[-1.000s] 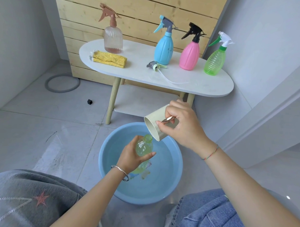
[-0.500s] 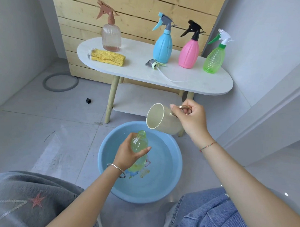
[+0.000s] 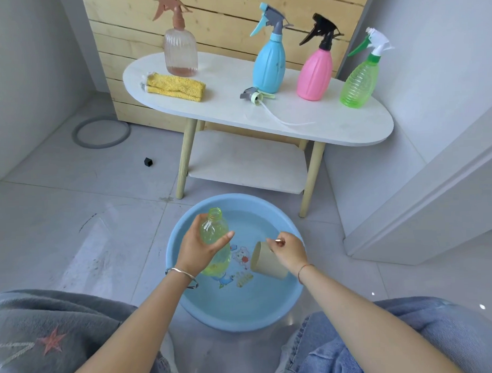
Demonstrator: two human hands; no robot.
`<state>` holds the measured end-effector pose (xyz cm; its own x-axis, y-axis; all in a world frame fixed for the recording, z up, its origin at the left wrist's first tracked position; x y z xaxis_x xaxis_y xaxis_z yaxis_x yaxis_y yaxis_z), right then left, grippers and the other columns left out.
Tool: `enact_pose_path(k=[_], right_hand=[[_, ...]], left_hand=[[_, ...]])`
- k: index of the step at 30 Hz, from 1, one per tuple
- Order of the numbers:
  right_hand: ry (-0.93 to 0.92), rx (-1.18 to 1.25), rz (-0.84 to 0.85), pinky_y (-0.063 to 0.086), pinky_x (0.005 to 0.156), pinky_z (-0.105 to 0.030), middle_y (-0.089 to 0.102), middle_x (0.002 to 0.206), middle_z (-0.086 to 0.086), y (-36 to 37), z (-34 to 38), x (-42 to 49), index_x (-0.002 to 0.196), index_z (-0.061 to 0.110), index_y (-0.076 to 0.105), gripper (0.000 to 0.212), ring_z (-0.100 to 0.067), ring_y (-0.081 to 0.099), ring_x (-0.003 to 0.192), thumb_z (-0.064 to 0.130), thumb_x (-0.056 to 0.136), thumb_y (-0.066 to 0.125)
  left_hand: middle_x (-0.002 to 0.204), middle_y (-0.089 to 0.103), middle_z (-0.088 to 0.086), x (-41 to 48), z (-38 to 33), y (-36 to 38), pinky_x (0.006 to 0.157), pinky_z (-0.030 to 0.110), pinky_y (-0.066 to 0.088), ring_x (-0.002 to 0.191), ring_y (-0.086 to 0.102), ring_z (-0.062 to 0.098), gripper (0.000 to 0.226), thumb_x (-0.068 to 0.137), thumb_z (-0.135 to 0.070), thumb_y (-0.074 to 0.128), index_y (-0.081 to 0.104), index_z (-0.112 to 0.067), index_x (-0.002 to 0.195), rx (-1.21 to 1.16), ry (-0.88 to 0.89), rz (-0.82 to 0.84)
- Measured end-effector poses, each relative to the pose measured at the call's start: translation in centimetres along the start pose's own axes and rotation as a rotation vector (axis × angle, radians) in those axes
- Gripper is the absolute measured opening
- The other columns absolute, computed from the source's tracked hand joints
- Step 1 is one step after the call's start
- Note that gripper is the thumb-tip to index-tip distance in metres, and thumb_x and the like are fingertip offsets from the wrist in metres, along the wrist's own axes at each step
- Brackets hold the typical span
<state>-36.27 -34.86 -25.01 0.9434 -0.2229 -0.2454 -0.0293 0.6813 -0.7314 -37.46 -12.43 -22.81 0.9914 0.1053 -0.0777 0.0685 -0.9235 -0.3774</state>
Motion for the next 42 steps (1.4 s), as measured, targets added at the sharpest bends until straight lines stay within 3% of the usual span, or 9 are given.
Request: enact_pose_path(k=[8, 14, 18, 23, 26, 30, 33, 36, 42], right_hand=[[-0.168, -0.393, 0.149, 0.026, 0.073, -0.031, 0.034, 0.067, 0.01, 2.4, -2.1, -0.3, 0.059, 0.024, 0.028, 0.044, -0.018, 0.039, 0.079, 0.035, 0.091, 0.056], [-0.19, -0.459, 0.228, 0.024, 0.076, -0.031, 0.033, 0.071, 0.009, 4.5, -2.0, -0.9, 0.06, 0.027, 0.028, 0.042, -0.021, 0.044, 0.088, 0.038, 0.093, 0.052], [-0.123, -0.286, 0.238, 0.024, 0.073, -0.031, 0.034, 0.068, 0.01, 5.3, -1.4, -1.1, 0.059, 0.025, 0.029, 0.043, -0.018, 0.038, 0.078, 0.037, 0.092, 0.054], [0.027, 0.108, 0.246, 0.028, 0.063, -0.029, 0.037, 0.06, 0.006, 5.4, -1.1, -1.4, 0.06, 0.019, 0.034, 0.041, -0.016, 0.036, 0.064, 0.032, 0.089, 0.061], [0.101, 0.346, 0.205, 0.028, 0.058, -0.027, 0.038, 0.062, -0.002, 4.7, -0.2, -1.8, 0.059, 0.017, 0.037, 0.038, -0.017, 0.035, 0.063, 0.022, 0.086, 0.064], [0.127, 0.524, 0.124, 0.022, 0.05, -0.021, 0.028, 0.055, 0.004, 2.5, 1.2, -2.0, 0.061, 0.015, 0.035, 0.039, -0.011, 0.028, 0.055, 0.018, 0.088, 0.063], [0.113, 0.62, 0.058, 0.021, 0.058, -0.028, 0.03, 0.068, -0.006, 0.2, 2.5, -2.1, 0.072, 0.009, 0.046, 0.025, -0.016, 0.027, 0.065, 0.02, 0.086, 0.065], [0.1, 0.719, -0.024, 0.022, 0.06, -0.029, 0.031, 0.072, -0.006, -2.1, 3.9, -2.2, 0.07, 0.01, 0.046, 0.029, -0.015, 0.027, 0.066, 0.022, 0.08, 0.07], [0.048, 0.89, -0.105, 0.023, 0.071, -0.031, 0.034, 0.06, 0.003, -7.4, 5.9, -2.2, 0.056, 0.023, 0.035, 0.046, -0.016, 0.032, 0.068, 0.027, 0.076, 0.077]], left_hand=[[0.116, 0.062, 0.005, 0.5, 0.8, -0.8, 0.094, 0.026, 0.043, 0.112, 0.056, 0.021, 0.065, 0.071, -0.041, 0.081, 0.052, -0.008, 0.12, 0.022, -0.011, -0.037], [0.111, 0.062, 0.002, 0.7, 1.1, -1.1, 0.093, 0.023, 0.042, 0.109, 0.057, 0.021, 0.066, 0.069, -0.045, 0.08, 0.054, -0.009, 0.117, 0.026, -0.004, -0.031], [0.115, 0.063, 0.003, 0.7, 1.3, -1.2, 0.097, 0.036, 0.046, 0.111, 0.057, 0.022, 0.081, 0.06, -0.064, 0.072, 0.053, -0.012, 0.119, 0.028, -0.019, -0.024], [0.114, 0.063, 0.004, 0.9, 1.1, -1.3, 0.095, 0.035, 0.047, 0.109, 0.057, 0.022, 0.077, 0.061, -0.063, 0.072, 0.053, -0.013, 0.117, 0.01, -0.017, -0.031], [0.106, 0.063, -0.001, 1.0, 0.8, -1.6, 0.091, 0.03, 0.045, 0.104, 0.058, 0.02, 0.061, 0.068, -0.05, 0.079, 0.054, -0.015, 0.111, -0.016, 0.009, -0.067], [0.102, 0.063, -0.006, 1.0, 0.2, -2.4, 0.087, 0.027, 0.046, 0.101, 0.059, 0.016, 0.051, 0.071, -0.044, 0.08, 0.055, -0.019, 0.108, -0.041, 0.05, -0.099], [0.106, 0.064, -0.005, 0.7, -0.2, -2.7, 0.087, 0.024, 0.045, 0.103, 0.059, 0.016, 0.053, 0.071, -0.045, 0.08, 0.055, -0.021, 0.11, -0.044, 0.064, -0.12], [0.101, 0.063, -0.01, 0.4, -0.8, -2.8, 0.079, 0.01, 0.04, 0.1, 0.059, 0.012, 0.047, 0.073, -0.039, 0.081, 0.055, -0.022, 0.108, -0.034, 0.091, -0.132], [0.103, 0.063, -0.01, 0.0, -1.6, -1.8, 0.085, 0.017, 0.04, 0.102, 0.059, 0.013, 0.051, 0.071, -0.036, 0.083, 0.055, -0.019, 0.109, -0.042, 0.132, -0.102]])
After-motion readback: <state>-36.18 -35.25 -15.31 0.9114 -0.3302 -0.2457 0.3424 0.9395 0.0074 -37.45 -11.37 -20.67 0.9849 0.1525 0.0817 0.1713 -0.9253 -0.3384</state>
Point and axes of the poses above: each hand's wrist, its own x-axis towards the middle knuckle, its own y-axis out of the palm, z = x × y, the point moved 1 cm from there along x, towards the middle knuckle
